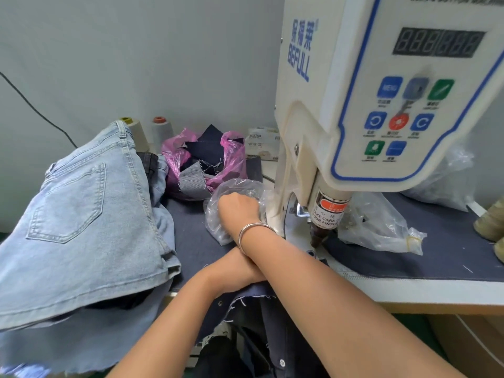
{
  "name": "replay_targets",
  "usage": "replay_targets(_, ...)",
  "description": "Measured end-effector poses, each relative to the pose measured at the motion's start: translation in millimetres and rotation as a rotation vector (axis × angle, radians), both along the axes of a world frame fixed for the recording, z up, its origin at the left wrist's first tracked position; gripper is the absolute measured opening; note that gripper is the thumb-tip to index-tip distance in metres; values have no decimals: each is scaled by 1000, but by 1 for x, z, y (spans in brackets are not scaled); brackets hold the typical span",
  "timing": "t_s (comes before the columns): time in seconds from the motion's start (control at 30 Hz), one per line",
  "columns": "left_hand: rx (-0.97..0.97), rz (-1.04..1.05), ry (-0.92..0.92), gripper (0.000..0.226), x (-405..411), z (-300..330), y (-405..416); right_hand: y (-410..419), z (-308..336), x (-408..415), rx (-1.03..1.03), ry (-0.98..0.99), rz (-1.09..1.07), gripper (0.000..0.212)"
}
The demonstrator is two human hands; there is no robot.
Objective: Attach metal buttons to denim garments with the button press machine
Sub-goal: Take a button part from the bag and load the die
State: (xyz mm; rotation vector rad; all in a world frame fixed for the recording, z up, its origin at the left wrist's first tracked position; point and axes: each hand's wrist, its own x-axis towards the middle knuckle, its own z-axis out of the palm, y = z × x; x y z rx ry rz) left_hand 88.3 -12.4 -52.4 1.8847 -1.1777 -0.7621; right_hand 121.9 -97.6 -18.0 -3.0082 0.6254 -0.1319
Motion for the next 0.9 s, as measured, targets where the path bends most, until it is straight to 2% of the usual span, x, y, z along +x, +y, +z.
replay_targets(0.1, -42, -28, 30, 30, -3, 4, 2, -1, -2, 1, -34, 13, 51, 30)
replay_targets(0.27, -40, -56, -37, 25, -3, 3, 0, 0, -7, 3, -105, 44, 149, 29)
replay_targets(0.37, 14, -72, -79, 38, 2, -5, -3, 1, -6, 4, -134, 57, 167, 30)
replay_targets(0.5, 16, -64, -99, 33, 3, -5, -3, 1, -4, 3, -220, 17, 228, 30)
replay_targets(0.6, 67, -77, -146, 41, 6, -10, -4, 2, -5, 3, -287, -19, 256, 31)
replay_targets(0.67, 107, -82, -173, 32, 10, -16, -4, 3, -4, 2, -257, -1, 240, 32)
replay_targets(0.77, 131, -81, -181, 33, 11, -17, -1, 7, -1, -1, -214, 26, 203, 30)
replay_targets(0.9, 129, -75, -185, 24, 13, -20, 6, 21, -3, -5, -134, 27, 201, 28)
